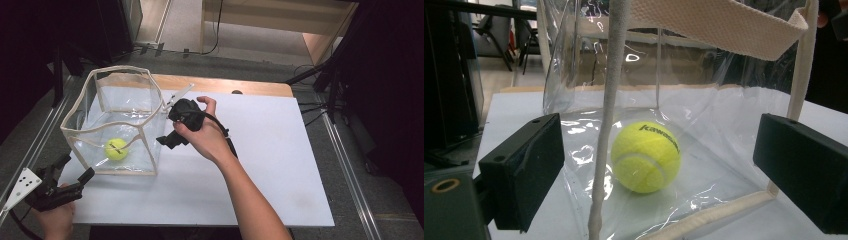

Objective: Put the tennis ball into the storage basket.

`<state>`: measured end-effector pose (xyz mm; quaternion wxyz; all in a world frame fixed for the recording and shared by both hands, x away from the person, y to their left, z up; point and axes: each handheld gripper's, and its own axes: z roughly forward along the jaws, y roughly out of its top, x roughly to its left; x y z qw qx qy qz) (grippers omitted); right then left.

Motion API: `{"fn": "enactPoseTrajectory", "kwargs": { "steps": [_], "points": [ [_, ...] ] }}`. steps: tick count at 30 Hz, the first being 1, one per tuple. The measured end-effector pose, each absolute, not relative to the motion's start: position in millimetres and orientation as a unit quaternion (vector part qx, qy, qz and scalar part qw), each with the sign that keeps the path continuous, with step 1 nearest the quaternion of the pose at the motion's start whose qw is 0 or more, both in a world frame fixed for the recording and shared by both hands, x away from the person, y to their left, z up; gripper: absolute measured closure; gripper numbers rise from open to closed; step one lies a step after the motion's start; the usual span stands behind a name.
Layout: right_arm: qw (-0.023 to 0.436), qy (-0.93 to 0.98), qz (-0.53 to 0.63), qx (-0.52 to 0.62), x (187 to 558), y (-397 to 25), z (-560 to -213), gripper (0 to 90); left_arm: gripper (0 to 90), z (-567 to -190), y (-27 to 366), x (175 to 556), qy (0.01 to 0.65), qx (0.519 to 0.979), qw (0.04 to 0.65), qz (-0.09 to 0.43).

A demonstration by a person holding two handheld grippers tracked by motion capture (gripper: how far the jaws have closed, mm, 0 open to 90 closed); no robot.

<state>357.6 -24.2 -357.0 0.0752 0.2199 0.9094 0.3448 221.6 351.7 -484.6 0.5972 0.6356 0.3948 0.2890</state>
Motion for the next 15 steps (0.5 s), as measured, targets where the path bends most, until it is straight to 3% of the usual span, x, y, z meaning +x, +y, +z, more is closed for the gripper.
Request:
{"fn": "enactPoseTrajectory", "kwargs": {
  "steps": [15],
  "points": [
    [0.077,0.902,0.357,0.232,341.2,-37.5,-394.3,0.0,6.5,-484.6,350.5,221.8,0.392,0.640,0.592,0.292]
  ]
}}
